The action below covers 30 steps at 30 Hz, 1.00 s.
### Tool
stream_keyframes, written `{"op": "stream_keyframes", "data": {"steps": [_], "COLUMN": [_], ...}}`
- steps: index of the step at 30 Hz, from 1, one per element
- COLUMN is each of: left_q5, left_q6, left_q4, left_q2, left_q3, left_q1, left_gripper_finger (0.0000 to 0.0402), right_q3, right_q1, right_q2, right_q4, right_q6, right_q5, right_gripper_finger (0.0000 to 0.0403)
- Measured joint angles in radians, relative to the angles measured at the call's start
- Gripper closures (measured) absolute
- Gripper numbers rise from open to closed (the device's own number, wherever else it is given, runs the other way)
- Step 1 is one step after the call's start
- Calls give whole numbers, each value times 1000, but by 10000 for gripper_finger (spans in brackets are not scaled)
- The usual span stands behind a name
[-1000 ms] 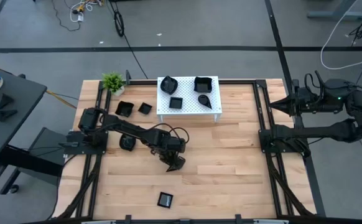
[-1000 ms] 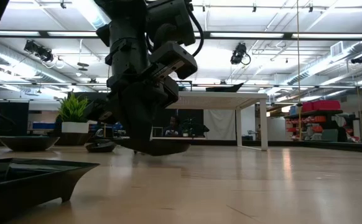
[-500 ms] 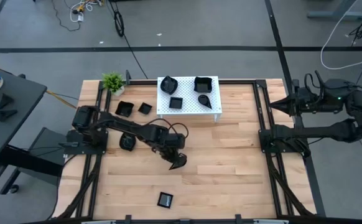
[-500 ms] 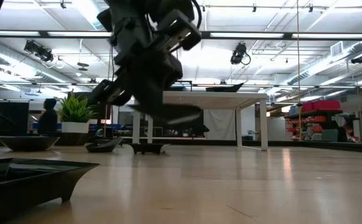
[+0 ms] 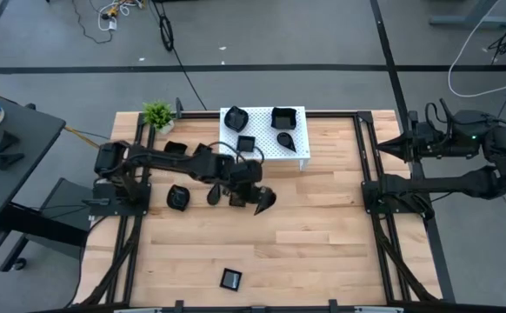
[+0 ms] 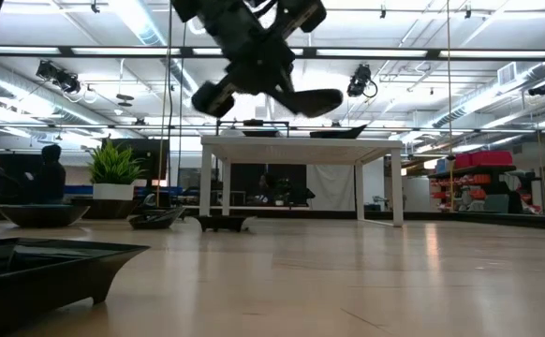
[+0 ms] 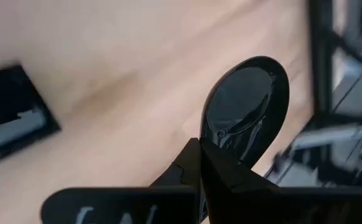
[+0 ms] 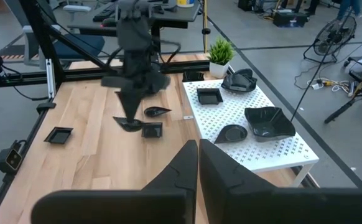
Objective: Pick & Place Mini shaped plates
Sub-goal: Stack the drop-shaped plate on top of the drop-shaped plate on the shelf
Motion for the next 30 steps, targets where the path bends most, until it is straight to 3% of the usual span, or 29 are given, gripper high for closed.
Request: {"op": "stream_keyframes", "data": {"steps": [12,20,30], "left_q5": [-183,-225,-396], "left_q6": [-201,-439,-609], "left_q4": [3,178,274], "left_q2": [2,2,2], "left_q3": [87,89,89], "left_q1": [101,131,163], "left_gripper_finger": [398,399,399], "right_q3": [0,0,0], "right_q1": [0,0,0], "right_q2": [0,0,0], "right_q4": [0,0,0], "right_q6": [0,0,0], "right_q5": [0,0,0], "right_gripper_finger": [383,383,383]}}
